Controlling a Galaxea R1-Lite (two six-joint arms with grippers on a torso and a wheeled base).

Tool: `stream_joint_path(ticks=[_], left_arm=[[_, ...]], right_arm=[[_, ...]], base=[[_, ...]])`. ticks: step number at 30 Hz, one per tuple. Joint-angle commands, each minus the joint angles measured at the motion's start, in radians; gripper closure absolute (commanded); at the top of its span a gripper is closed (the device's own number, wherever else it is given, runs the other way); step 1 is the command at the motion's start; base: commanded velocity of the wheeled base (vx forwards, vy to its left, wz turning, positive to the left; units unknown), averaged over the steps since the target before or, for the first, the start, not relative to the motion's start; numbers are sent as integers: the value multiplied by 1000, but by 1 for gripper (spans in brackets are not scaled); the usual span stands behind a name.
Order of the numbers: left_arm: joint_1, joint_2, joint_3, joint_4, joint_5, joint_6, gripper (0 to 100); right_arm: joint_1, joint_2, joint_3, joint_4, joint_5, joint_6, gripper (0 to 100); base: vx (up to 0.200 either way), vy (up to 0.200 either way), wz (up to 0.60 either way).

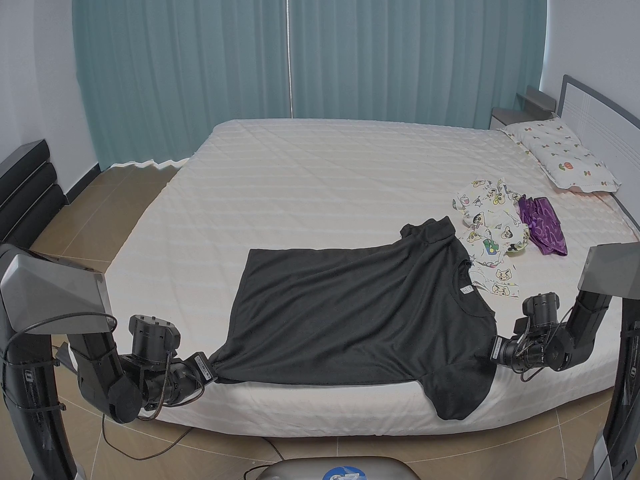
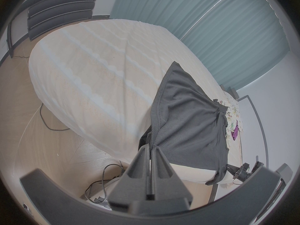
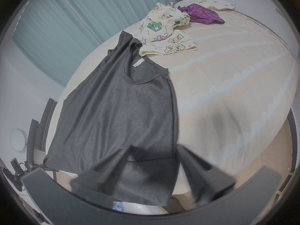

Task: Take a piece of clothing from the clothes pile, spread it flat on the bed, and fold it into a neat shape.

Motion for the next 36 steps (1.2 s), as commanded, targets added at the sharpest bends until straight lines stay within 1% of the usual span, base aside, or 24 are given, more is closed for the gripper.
stream_joint_path(ticks=[1, 2, 5, 7, 10, 11, 13, 15, 17, 22, 28, 31, 32, 34, 35, 36], left_arm=[[0, 3, -2, 0, 0, 0, 100], [2, 3, -2, 0, 0, 0, 100], [2, 3, -2, 0, 0, 0, 100], [2, 3, -1, 0, 0, 0, 100], [2, 3, -1, 0, 0, 0, 100], [2, 3, -1, 0, 0, 0, 100], [4, 3, 5, 0, -2, 1, 100], [7, 1, 8, 0, -17, 1, 100], [11, 0, 10, 0, -34, 1, 100], [20, 1, 7, 0, -37, 3, 100], [36, 3, 2, 0, -39, 3, 100], [30, 4, 5, -2, -39, 4, 100], [28, 4, 5, -2, -40, 6, 100], [28, 6, 2, -2, -40, 6, 100], [28, 12, 1, -2, -40, 4, 100], [28, 17, -1, -3, -40, 4, 100]], right_arm=[[9, 19, -5, -1, -17, -5, 100], [6, 14, -5, 1, -26, -8, 100], [-8, 2, -5, -1, -26, -7, 100], [-41, -35, 3, 1, -23, -10, 100], [-72, -70, 6, 1, -12, -13, 100], [-89, -87, 9, -10, -4, -14, 100], [-107, -125, 19, -13, 33, -22, 100], [-127, -173, 26, -5, 97, -24, 100], [-143, -188, 19, 4, 129, -24, 100], [-175, -145, -17, 1, 135, -25, 100], [-179, -73, -88, -5, 137, -22, 100], [-166, -39, -114, -5, 135, -22, 100], [-143, -16, -132, -8, 132, -24, 100], [-129, 4, -151, -10, 129, -24, 100], [-117, 22, -169, -15, 128, -17, 0], [-109, 34, -181, -18, 126, -14, 0]], base=[[0, 0, 0], [0, 0, 0], [0, 0, 0], [0, 0, 0], [0, 0, 0], [0, 0, 0], [0, 0, 0], [0, 0, 0], [0, 0, 0], [0, 0, 0], [0, 0, 0], [0, 0, 0], [0, 0, 0], [0, 0, 0], [0, 0, 0], [0, 0, 0]])
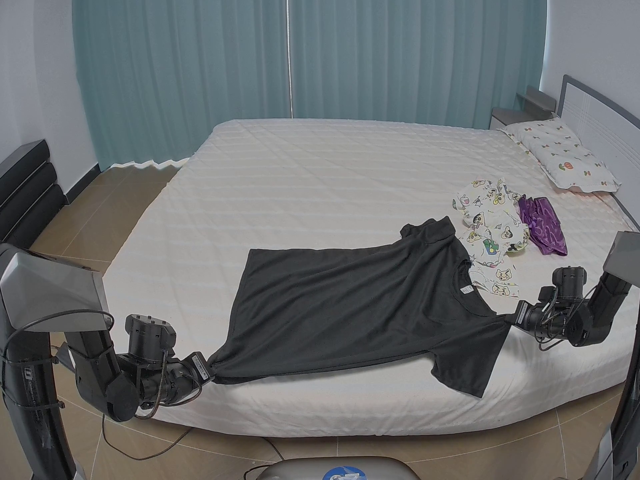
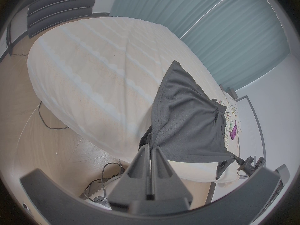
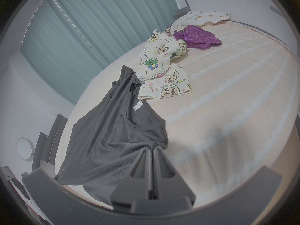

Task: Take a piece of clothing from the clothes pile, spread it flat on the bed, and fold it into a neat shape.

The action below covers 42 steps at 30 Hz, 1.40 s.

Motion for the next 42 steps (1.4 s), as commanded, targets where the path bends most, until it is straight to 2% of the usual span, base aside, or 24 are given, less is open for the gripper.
stream_joint_path(ticks=[1, 7, 11, 12, 14, 20, 23, 28, 36, 42], left_arm=[[-2, 19, -5, -5, 1, -1, 100], [-2, 22, -5, -7, 0, -1, 100], [-2, 23, -7, -5, 0, -1, 100], [-2, 23, -7, -5, 0, -1, 100], [-2, 23, -7, -5, 0, -1, 100], [-2, 23, -7, -7, 0, -3, 100], [0, 22, -7, -5, 0, -3, 100], [0, 23, -5, -7, 0, -3, 100], [0, 23, -5, -7, 0, -3, 100], [0, 22, -5, -7, 0, -3, 100]], right_arm=[[45, 90, -61, -18, -6, 8, 0], [38, 24, -14, -33, -6, 49, 0], [15, -76, 98, -27, 14, 60, 0], [24, -110, 189, -33, 49, 54, 0], [41, -128, 259, -33, 69, 51, 0], [110, -119, 399, -70, 58, 46, 0], [131, -107, 416, -92, 52, 47, 0], [217, 11, 437, -187, -126, 61, 0], [258, 120, 514, -443, -140, 66, 0], [260, 129, 529, -477, -137, 70, 0]], base=[[0, 0, 0], [0, 0, 0], [0, 0, 0], [0, 0, 0], [0, 0, 0], [0, 0, 0], [0, 0, 0], [0, 0, 0], [0, 0, 0], [0, 0, 0]])
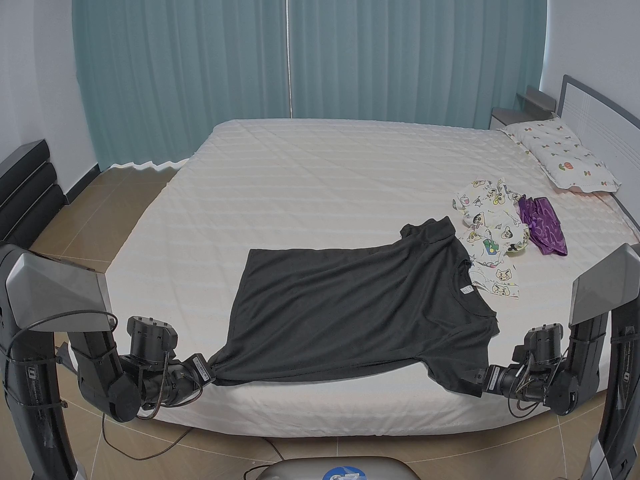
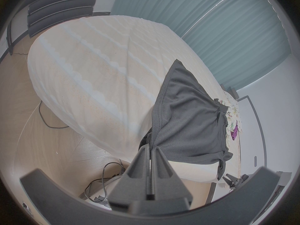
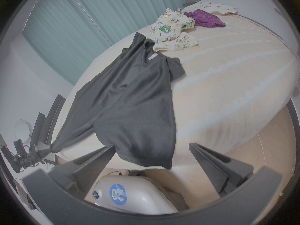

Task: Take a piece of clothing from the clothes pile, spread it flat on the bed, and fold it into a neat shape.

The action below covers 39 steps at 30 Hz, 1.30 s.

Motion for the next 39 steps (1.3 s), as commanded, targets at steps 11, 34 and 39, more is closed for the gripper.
stream_joint_path(ticks=[11, 34, 39], left_arm=[[0, 0, 0, 0, 0, 0, 100], [0, -33, 21, -2, 2, 10, 100], [-2, -63, 49, -3, 3, 67, 100]], right_arm=[[38, 52, -2, -47, 0, 53, 100], [-143, -170, 228, -43, 43, -28, 100], [-180, -269, 228, 75, 52, -45, 100]], base=[[0, 0, 0], [0, 0, 0], [0, 0, 0]])
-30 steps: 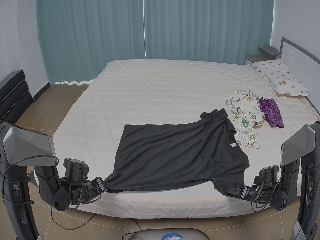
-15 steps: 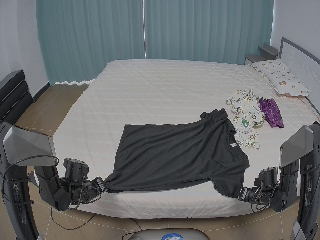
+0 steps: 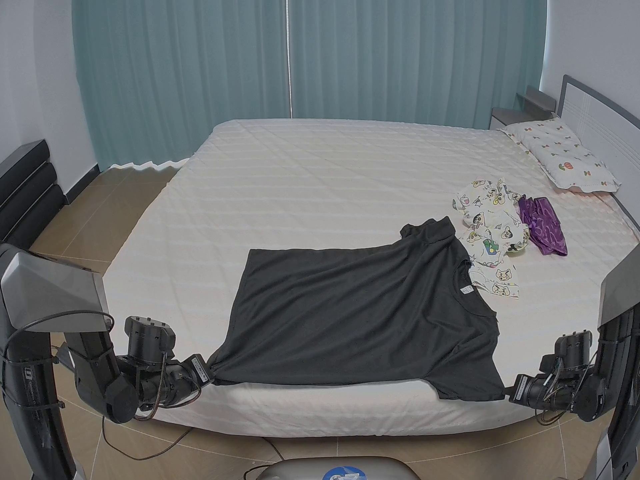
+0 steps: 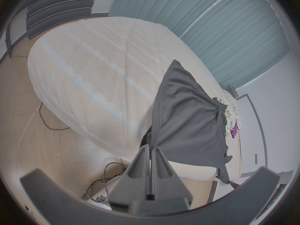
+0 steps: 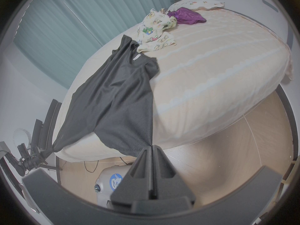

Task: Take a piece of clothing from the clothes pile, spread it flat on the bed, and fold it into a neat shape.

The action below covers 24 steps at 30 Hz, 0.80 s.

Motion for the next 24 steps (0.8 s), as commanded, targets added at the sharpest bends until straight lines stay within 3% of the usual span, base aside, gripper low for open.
stream_joint_path(ticks=[1, 5, 11, 18, 24], left_arm=[[0, -34, 26, -3, 7, 48, 100], [-1, -29, 37, -7, 13, 63, 100], [-23, -18, 67, -7, 62, 158, 100], [-26, 22, 70, -5, 65, 161, 100], [-76, 11, 110, 7, 67, 175, 100]], right_arm=[[-37, -134, 25, 90, 14, -18, 100], [-37, -200, 25, 199, 26, -44, 100], [-33, -296, 25, 423, 26, -113, 100], [-30, -335, 25, 527, 19, -113, 100], [-38, -338, 25, 544, 15, -109, 100]], base=[[0, 0, 0], [0, 0, 0], [0, 0, 0], [0, 0, 0], [0, 0, 0]])
